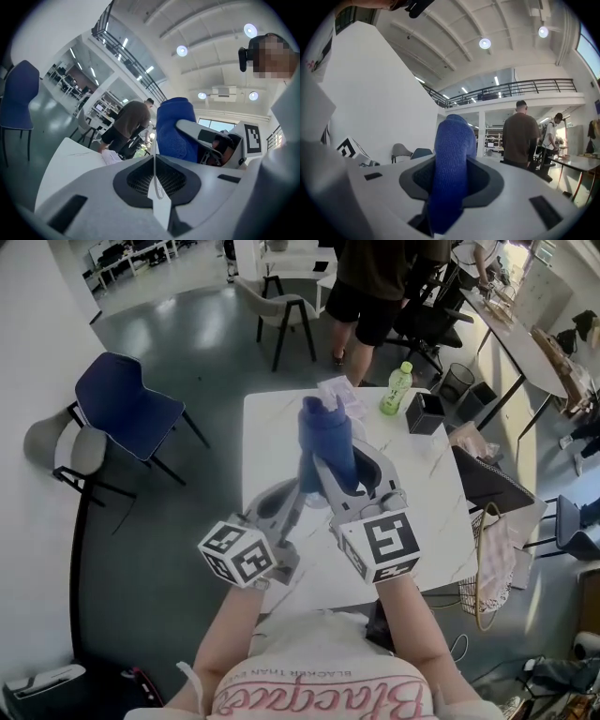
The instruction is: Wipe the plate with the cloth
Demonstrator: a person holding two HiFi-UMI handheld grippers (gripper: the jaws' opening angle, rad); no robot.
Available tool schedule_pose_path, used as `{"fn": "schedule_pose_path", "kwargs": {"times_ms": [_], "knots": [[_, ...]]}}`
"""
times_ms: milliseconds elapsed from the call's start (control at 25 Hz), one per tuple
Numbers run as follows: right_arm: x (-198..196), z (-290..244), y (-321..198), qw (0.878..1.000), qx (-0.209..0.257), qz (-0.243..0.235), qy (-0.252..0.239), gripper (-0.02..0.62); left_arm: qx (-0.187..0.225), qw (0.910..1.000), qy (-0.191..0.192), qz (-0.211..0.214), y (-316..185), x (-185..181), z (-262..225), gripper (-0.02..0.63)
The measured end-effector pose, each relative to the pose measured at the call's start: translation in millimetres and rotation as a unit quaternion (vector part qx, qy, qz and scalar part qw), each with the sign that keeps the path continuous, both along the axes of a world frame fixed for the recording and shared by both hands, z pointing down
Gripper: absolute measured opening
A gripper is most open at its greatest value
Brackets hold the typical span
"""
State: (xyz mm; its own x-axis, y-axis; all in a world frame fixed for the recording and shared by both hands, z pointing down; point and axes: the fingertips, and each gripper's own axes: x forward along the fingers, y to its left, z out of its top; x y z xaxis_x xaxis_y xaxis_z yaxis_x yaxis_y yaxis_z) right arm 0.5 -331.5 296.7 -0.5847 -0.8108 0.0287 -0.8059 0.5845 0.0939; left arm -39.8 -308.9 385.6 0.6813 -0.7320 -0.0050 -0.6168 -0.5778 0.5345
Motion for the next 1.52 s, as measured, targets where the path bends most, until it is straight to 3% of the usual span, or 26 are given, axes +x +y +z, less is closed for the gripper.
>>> {"fn": "schedule_pose_path", "kwargs": {"times_ms": [280,680,880,1080,1240,1520], "knots": [[10.5,9.7,-11.8,0.999,0.009,0.036,0.035,0.129,0.011,0.9999,0.007,-0.002,6.5,-3.2,-6.1,0.014],[89.8,21.7,-31.5,0.989,-0.023,0.146,0.014,0.129,0.017,0.9997,0.018,-0.007,5.6,-7.2,-11.6,0.014],[110.6,15.4,-17.9,0.986,-0.022,0.163,-0.005,0.129,0.014,0.9996,0.018,-0.014,2.2,-7.7,-11.2,0.014],[100.3,0.8,6.2,0.990,-0.005,0.140,-0.025,0.129,0.012,0.9995,0.023,-0.018,0.3,-9.9,-13.2,0.014],[65.1,-2.8,21.1,0.996,-0.011,0.078,-0.033,0.129,0.010,0.9995,0.026,-0.018,-1.2,-11.5,-15.5,0.014],[-1.3,17.4,44.7,0.999,-0.024,-0.015,0.022,0.129,0.016,0.9996,0.022,-0.004,2.4,-4.0,-24.3,0.014]]}}
